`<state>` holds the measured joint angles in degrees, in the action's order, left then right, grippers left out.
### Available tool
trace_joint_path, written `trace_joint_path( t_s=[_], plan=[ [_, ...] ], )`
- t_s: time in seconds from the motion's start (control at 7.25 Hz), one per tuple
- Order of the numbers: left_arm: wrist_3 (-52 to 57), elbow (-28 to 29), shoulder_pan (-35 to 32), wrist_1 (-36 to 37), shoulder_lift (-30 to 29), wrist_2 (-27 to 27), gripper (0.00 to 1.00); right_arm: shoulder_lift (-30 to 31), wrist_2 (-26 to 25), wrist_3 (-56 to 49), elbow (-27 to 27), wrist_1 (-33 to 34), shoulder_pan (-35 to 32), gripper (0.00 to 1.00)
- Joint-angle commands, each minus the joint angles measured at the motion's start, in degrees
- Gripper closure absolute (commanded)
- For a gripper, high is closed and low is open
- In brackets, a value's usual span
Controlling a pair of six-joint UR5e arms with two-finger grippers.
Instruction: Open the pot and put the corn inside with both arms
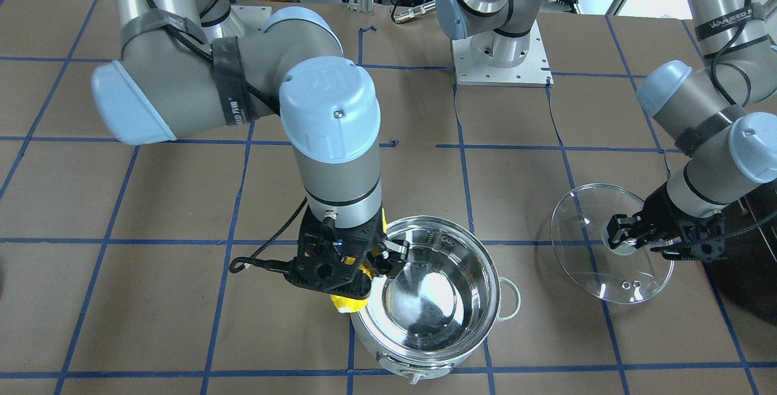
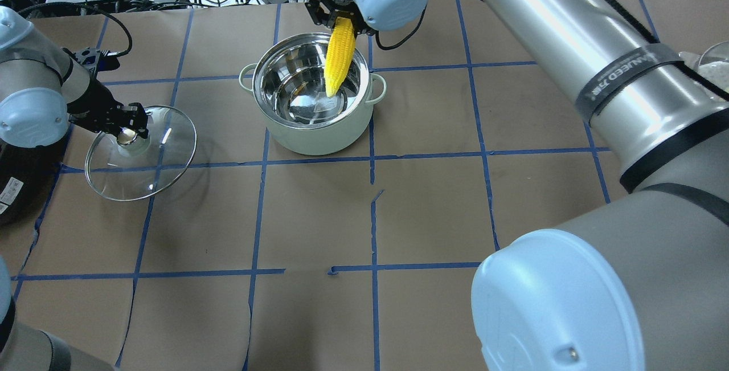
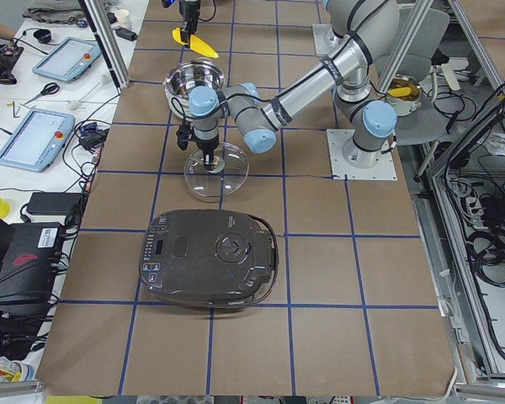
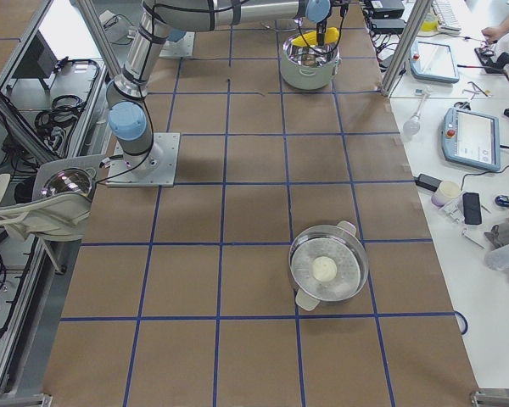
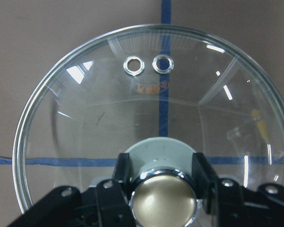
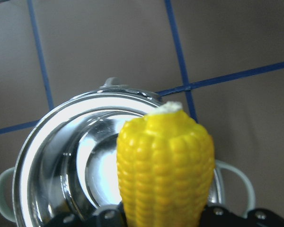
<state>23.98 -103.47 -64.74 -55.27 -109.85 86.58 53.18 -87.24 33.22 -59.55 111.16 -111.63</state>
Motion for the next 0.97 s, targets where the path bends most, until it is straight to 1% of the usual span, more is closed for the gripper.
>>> trace_joint_path(
  t_s=[0.0,0.14,0.28,0.41,0.55,0.69,0.83],
  plan=[
    [0.98,-3.21,-1.35,4.01,0.08,-1.94,1.0,-2.46,1.37,-3.23,-1.17,7.57,-3.24,1.0],
    [1.77,-3.57,-1.36,4.55,-0.01,-1.77,1.0,-2.46,1.37,-8.64,-3.27,9.67,-3.16,0.83],
    [3.6,-3.75,-1.36,5.69,-0.36,-1.42,1.0,-2.64,1.37,-11.22,-5.21,12.04,-3.25,0.66],
    [3.71,-3.84,-1.36,6.05,-0.71,-1.33,1.0,-2.64,0.59,-13.94,-5.75,13.71,-3.16,0.05],
    [3.71,-3.93,-1.36,6.05,-0.8,-1.33,1.0,-2.55,1.19,-14.23,-5.76,15.38,-3.16,0.0],
    [3.62,-4.28,-1.36,6.05,-0.8,-1.33,1.0,-2.2,1.19,-14.93,-5.76,15.57,-3.16,0.0],
    [3.8,-4.45,-1.36,7.27,-0.89,-0.9,0.67,-1.07,1.28,-16.85,-5.67,15.66,-3.07,0.0]
  ],
)
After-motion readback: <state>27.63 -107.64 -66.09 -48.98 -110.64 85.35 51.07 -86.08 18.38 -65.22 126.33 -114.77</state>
